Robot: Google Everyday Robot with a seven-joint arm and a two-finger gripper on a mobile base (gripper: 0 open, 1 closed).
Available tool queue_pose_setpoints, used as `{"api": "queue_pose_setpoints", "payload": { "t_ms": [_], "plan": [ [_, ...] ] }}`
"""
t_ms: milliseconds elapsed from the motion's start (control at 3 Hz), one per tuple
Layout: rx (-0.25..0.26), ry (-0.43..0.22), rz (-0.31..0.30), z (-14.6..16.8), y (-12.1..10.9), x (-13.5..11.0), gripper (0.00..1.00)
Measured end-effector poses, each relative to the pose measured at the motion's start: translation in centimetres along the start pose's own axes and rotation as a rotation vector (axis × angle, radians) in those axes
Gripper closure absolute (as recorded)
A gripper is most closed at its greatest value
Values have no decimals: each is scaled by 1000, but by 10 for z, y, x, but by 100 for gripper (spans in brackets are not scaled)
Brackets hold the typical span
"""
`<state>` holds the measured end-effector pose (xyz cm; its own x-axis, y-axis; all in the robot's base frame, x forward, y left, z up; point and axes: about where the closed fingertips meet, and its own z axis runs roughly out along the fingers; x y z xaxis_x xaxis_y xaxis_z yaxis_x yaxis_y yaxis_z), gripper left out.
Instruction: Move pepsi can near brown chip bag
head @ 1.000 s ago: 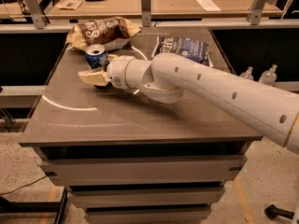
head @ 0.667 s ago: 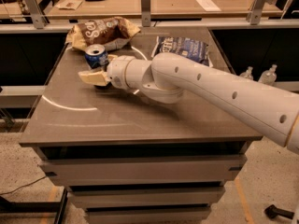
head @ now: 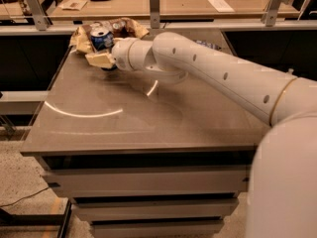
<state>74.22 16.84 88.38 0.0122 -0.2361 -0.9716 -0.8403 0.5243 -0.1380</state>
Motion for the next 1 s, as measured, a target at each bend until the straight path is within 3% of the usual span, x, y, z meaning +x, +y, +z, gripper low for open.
{"api": "queue_pose_setpoints", "payload": {
  "t_ms": [333,667,1000],
  "plan": [
    [17,8,-6,36,-35,-14,100],
    [16,32,1,55,-58,-8,100],
    [22,32,-3,54,-61,-10,82]
  ]
}}
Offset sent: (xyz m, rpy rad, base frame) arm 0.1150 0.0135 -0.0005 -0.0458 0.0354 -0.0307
